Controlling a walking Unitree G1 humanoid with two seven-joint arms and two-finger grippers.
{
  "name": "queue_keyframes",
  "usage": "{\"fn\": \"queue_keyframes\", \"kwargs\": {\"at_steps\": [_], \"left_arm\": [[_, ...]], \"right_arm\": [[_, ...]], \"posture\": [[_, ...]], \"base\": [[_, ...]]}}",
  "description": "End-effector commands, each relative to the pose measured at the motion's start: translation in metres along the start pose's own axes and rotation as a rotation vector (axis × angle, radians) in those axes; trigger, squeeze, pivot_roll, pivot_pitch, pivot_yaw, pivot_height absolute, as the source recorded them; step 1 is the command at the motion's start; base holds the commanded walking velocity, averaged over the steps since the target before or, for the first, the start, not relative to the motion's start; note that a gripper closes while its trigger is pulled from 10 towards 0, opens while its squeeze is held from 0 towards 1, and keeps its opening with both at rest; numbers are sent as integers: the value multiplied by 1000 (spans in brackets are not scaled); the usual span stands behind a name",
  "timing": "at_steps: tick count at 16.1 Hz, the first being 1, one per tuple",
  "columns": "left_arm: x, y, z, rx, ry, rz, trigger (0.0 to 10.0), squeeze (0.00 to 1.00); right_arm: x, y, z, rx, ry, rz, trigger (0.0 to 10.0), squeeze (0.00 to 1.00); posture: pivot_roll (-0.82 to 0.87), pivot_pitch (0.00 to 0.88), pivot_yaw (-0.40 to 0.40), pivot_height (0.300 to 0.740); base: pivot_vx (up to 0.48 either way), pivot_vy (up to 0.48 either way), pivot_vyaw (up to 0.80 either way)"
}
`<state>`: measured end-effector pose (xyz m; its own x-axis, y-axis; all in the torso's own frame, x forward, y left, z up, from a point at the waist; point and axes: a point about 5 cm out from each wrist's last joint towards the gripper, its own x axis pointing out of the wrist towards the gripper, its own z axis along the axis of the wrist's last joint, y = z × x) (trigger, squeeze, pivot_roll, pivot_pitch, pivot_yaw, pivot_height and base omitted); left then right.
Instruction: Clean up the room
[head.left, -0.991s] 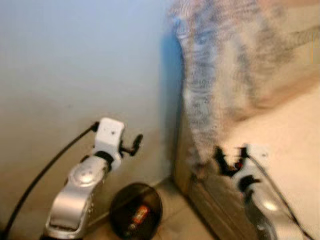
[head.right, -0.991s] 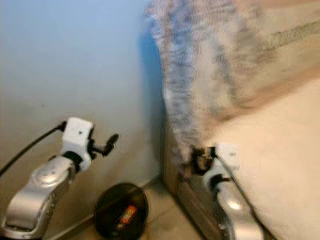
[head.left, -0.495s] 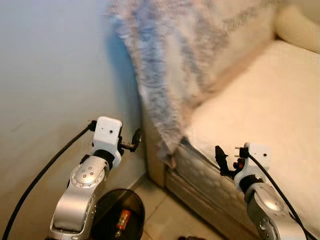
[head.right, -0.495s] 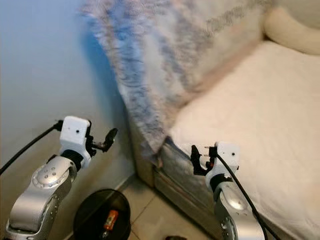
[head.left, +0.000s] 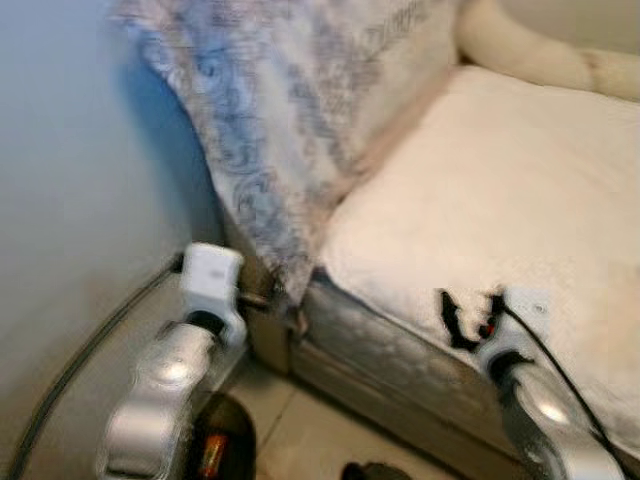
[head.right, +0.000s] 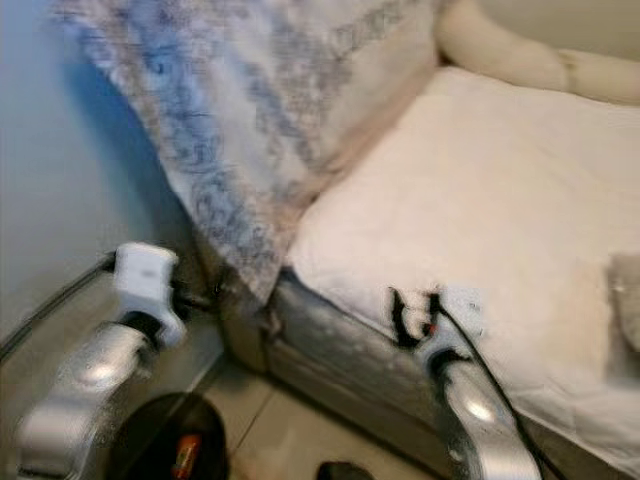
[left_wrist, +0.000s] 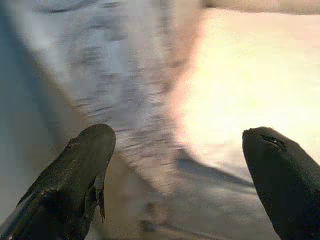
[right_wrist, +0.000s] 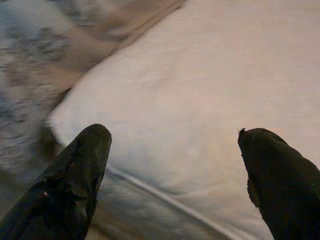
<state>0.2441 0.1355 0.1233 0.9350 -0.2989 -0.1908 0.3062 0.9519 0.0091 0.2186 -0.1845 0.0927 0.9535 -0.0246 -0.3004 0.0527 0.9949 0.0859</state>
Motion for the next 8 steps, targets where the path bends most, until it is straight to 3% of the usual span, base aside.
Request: {"fn": "queue_keyframes", "kwargs": {"at_steps": [1,6,8], "left_arm": [[-3,3,4,9,-22,-6,10000,0],[-1,1,5,14,-26,-37,10000,0],[-1,2,5,14,-27,-40,10000,0]], "right_arm": [[-2,2,4,11,-26,-1,10000,0],[-4,-1,4,9,-35,-18,10000,0],[-4,-2,4,11,-38,-21,10000,0]], "posture": [[27,0,-11,740],[12,0,0,740],[11,0,0,740]], "base": [[0,0,-750],[0,0,-750],[251,0,-753]]}}
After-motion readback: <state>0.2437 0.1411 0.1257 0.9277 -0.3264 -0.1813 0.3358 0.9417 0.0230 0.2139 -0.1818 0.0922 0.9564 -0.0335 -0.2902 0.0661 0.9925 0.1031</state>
